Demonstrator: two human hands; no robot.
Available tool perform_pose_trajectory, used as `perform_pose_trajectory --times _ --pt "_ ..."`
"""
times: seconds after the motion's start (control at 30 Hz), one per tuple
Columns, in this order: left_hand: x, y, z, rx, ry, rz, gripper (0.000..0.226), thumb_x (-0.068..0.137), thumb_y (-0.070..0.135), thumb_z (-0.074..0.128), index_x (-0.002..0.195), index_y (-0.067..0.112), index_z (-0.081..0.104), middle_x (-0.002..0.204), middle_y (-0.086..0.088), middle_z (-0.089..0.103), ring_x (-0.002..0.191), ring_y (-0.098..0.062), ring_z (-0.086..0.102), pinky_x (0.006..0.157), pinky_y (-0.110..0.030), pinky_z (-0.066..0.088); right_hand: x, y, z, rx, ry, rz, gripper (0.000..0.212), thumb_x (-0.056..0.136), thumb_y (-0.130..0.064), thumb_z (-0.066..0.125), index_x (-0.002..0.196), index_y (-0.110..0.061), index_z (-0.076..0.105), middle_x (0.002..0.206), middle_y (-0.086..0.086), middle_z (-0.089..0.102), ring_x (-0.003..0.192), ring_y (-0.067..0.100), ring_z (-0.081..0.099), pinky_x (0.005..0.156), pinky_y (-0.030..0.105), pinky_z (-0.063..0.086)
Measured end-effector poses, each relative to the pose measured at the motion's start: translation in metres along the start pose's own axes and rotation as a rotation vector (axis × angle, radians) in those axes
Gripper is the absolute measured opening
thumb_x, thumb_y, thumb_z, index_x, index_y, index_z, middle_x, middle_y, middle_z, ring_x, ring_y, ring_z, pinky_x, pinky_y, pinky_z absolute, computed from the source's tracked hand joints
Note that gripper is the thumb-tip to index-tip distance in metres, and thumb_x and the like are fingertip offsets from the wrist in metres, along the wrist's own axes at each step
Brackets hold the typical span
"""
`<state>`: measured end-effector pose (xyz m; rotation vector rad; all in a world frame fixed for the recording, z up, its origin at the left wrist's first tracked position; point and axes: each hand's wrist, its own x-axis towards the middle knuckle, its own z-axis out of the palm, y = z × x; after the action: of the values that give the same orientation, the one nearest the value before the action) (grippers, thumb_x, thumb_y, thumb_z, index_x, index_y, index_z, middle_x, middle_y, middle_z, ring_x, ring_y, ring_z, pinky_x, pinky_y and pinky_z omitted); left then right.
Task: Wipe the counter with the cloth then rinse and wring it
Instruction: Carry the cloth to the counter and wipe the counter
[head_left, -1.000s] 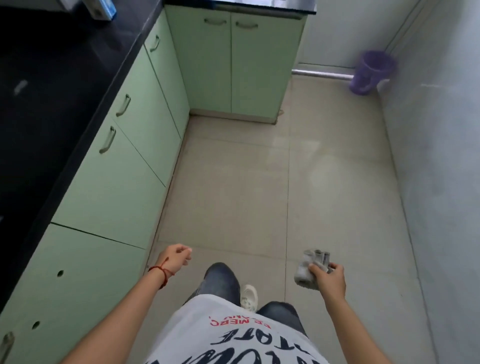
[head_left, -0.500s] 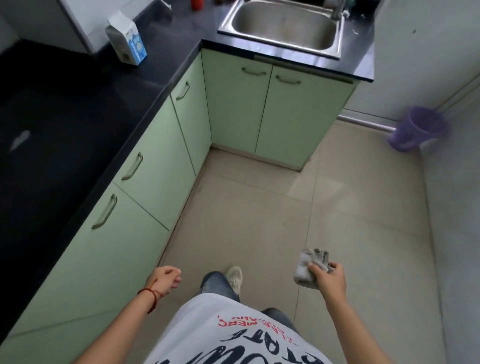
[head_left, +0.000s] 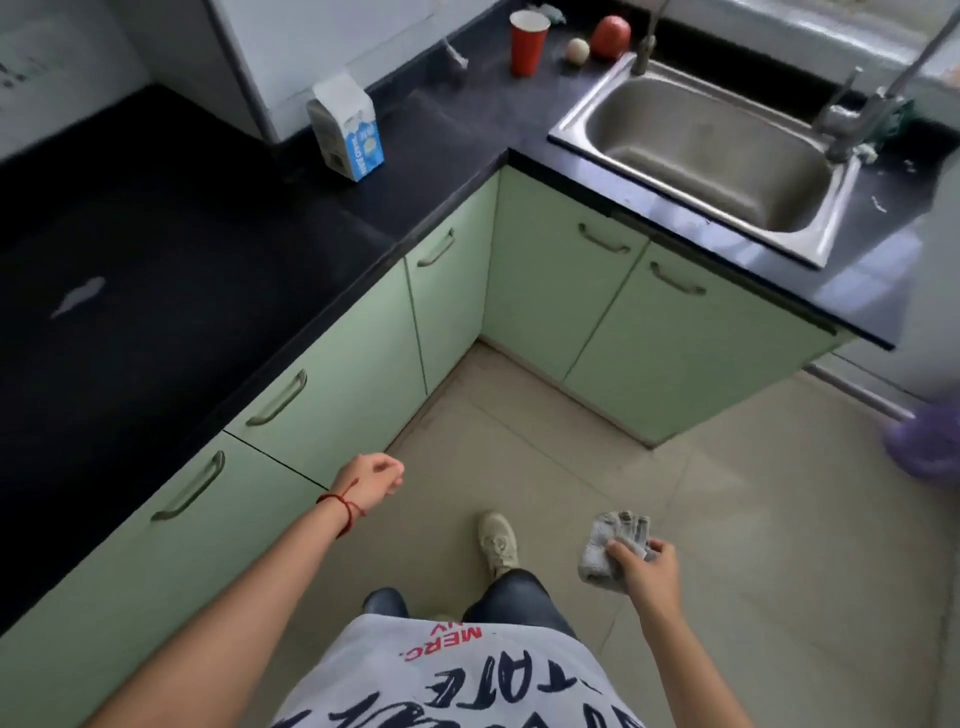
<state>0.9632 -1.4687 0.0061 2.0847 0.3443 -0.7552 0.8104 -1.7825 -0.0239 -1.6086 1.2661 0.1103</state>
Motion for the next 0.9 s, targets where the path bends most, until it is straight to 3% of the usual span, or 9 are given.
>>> perform_pose_trajectory --times 0.1,0.2,0.27,0.4,0.47,0.6,0.73,0.9 --pt "0.0 -0.011 -0.006 -0.07 0.082 -0.103 0.017 0.09 0.015 0.052 0.076 0.018 0.061 0.072 -0.001 0.063 0.062 -0.013 0.057 0.058 -0.017 0.041 0.034 -0.051 0.016 -0.128 -0.1 -0.082 0.044 0.073 -0.016 0.073 0.101 -0.014 0.038 0.096 0.012 0.055 0.085 0.028 0.057 0.072 0.036 0.044" --pt "-0.006 -0.029 -0.013 -0.162 0.192 -0.202 0.012 0.09 0.016 0.053 0.086 0.013 0.064 0.075 -0.003 0.065 0.07 -0.019 0.06 0.06 -0.021 0.041 0.056 -0.106 0.043 -0.254 -0.23 -0.202 0.043 0.072 -0.019 0.073 0.102 -0.013 0.043 0.092 0.01 0.059 0.08 0.025 0.058 0.064 0.032 0.042" --pt "-0.015 -0.041 -0.016 -0.247 0.277 -0.261 0.013 0.09 0.012 0.052 0.091 0.007 0.064 0.071 -0.004 0.064 0.066 -0.02 0.059 0.053 -0.019 0.04 0.062 -0.139 0.067 -0.33 -0.298 -0.29 0.041 0.072 -0.02 0.073 0.102 -0.013 0.046 0.091 0.008 0.06 0.078 0.023 0.056 0.061 0.03 0.038" --pt "-0.042 -0.068 -0.022 -0.395 0.421 -0.372 0.018 0.091 0.01 0.051 0.098 0.0 0.064 0.079 -0.011 0.064 0.045 0.0 0.059 0.038 -0.002 0.035 0.051 -0.188 0.125 -0.4 -0.456 -0.443 0.035 0.072 -0.019 0.073 0.097 -0.015 0.048 0.089 0.005 0.062 0.081 0.022 0.057 0.068 0.031 0.041" --pt "-0.056 -0.083 -0.026 -0.462 0.486 -0.414 0.02 0.091 0.012 0.051 0.1 -0.001 0.064 0.088 -0.014 0.066 0.042 0.006 0.059 0.041 -0.003 0.038 0.036 -0.205 0.153 -0.423 -0.525 -0.499 0.034 0.072 -0.019 0.073 0.095 -0.017 0.048 0.085 0.002 0.061 0.082 0.022 0.058 0.073 0.033 0.044" --pt "-0.073 -0.103 -0.042 -0.555 0.574 -0.481 0.021 0.091 0.014 0.052 0.101 -0.001 0.064 0.1 -0.023 0.07 0.066 -0.019 0.061 0.054 -0.015 0.043 0.001 -0.227 0.2 -0.424 -0.606 -0.561 0.032 0.074 -0.016 0.072 0.095 -0.017 0.049 0.084 0.001 0.059 0.082 0.023 0.057 0.073 0.031 0.042" --pt "-0.075 -0.106 -0.075 -0.589 0.636 -0.416 0.016 0.09 0.013 0.053 0.096 0.004 0.066 0.094 -0.018 0.071 0.08 -0.023 0.064 0.074 -0.026 0.046 -0.032 -0.243 0.239 -0.358 -0.679 -0.58 0.033 0.075 -0.013 0.072 0.1 -0.016 0.05 0.089 0.004 0.059 0.082 0.023 0.057 0.073 0.031 0.044" --pt "-0.064 -0.093 -0.149 -0.584 0.686 -0.222 0.017 0.09 0.013 0.054 0.103 0.011 0.065 0.091 -0.006 0.069 0.085 -0.017 0.066 0.074 -0.019 0.049 -0.08 -0.271 0.296 -0.251 -0.761 -0.614 0.03 0.077 -0.009 0.069 0.1 -0.015 0.051 0.089 0.009 0.06 0.074 0.019 0.057 0.054 0.022 0.049"
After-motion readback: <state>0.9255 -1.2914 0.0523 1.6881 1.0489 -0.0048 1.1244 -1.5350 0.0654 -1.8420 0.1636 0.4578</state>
